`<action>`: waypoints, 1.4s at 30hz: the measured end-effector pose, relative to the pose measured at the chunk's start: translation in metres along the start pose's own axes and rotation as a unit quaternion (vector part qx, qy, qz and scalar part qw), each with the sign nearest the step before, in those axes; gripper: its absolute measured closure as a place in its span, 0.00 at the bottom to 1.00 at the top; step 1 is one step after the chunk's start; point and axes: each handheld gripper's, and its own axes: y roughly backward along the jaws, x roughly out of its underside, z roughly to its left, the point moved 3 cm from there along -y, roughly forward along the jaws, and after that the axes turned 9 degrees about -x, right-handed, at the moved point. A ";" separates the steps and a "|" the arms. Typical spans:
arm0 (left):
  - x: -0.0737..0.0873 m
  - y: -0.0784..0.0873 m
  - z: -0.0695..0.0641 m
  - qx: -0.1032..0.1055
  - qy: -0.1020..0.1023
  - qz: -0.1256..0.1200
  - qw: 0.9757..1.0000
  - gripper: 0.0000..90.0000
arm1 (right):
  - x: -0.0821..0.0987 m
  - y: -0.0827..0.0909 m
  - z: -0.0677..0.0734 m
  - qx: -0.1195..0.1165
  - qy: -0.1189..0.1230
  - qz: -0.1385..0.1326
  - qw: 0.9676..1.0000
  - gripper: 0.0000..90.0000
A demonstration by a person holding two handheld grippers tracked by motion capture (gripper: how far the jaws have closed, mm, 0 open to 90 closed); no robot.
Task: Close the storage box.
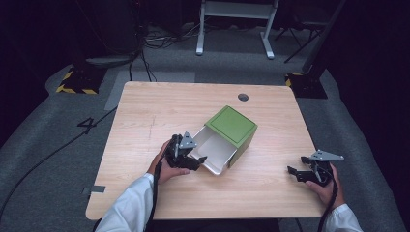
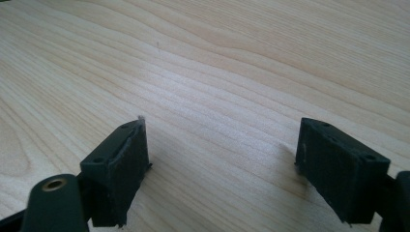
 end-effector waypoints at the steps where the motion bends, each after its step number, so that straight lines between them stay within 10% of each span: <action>1: -0.001 -0.002 0.000 0.001 -0.001 0.001 1.000 0.27 | 0.000 0.000 0.000 0.000 0.000 0.000 1.000 0.21; 9: -0.007 -0.004 0.008 -0.035 0.009 -0.002 0.999 0.56 | 0.000 0.000 0.000 0.000 0.001 0.000 1.000 0.21; 18: -0.005 0.011 0.012 -0.043 0.025 -0.011 0.999 0.53 | 0.000 0.000 0.000 0.000 0.001 0.000 1.000 0.21; 28: -0.008 0.019 0.016 -0.080 0.017 -0.032 0.996 0.94 | 0.000 0.000 0.000 0.000 0.001 0.000 1.000 0.21; 42: -0.033 0.003 0.016 -0.103 0.023 -0.029 0.994 0.96 | 0.000 0.000 0.000 0.001 0.002 0.000 1.000 0.21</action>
